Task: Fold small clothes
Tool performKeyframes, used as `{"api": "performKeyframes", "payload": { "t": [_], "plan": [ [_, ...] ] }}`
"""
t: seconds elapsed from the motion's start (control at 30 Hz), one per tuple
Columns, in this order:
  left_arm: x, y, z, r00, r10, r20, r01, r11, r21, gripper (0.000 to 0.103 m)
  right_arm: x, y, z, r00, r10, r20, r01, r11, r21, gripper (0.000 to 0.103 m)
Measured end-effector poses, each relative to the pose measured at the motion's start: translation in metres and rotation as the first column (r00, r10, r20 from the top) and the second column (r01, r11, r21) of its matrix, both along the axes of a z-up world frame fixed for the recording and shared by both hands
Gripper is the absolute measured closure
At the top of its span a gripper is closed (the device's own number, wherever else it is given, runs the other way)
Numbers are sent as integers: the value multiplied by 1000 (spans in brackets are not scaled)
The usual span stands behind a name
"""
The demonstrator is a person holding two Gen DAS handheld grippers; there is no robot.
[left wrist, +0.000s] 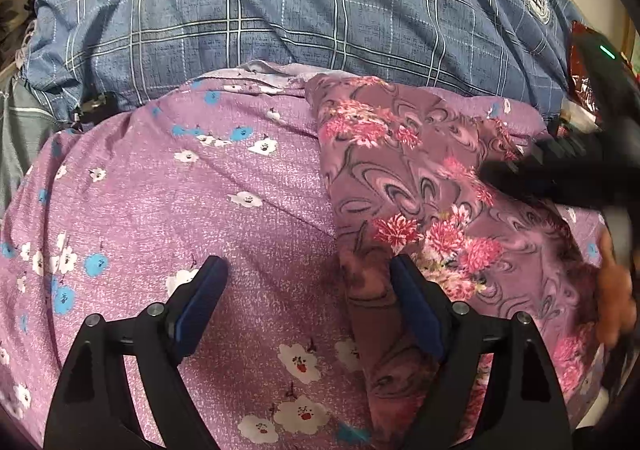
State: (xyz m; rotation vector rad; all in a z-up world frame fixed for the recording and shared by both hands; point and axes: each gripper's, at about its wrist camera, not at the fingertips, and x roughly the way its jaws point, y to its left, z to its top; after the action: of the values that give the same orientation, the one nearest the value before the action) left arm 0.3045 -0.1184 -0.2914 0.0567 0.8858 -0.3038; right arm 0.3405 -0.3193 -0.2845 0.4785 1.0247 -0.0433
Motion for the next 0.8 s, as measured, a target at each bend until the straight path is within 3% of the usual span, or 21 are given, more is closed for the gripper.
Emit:
{"api": "performKeyframes", "payload": {
  "t": [0.13,0.23,0.3,0.37,0.43,0.8],
  "plan": [
    [5,3,0,999,13,-37,-15,999,-42,18,33,26,20,992,105,70,-107,994,34,79],
    [7,5,-1,999,13,-48,-15,999,-51,18,68,58,7,980,196,31,-197,980,19,78],
    [9,5,-2,999,19,-49,-21,999,-45,18,92,63,-16,980,199,-30,-199,980,3,77],
    [10,7,-3,999,22,-48,-24,999,-45,18,98,62,-17,980,198,32,-198,980,-11,77],
    [10,8,-3,998,24,-54,-26,998,-50,18,102,64,-13,980,198,15,-197,980,-38,77],
    [9,5,-4,999,32,-38,-34,999,-33,17,-11,40,31,973,188,132,-181,981,-65,70]
  ]
}}
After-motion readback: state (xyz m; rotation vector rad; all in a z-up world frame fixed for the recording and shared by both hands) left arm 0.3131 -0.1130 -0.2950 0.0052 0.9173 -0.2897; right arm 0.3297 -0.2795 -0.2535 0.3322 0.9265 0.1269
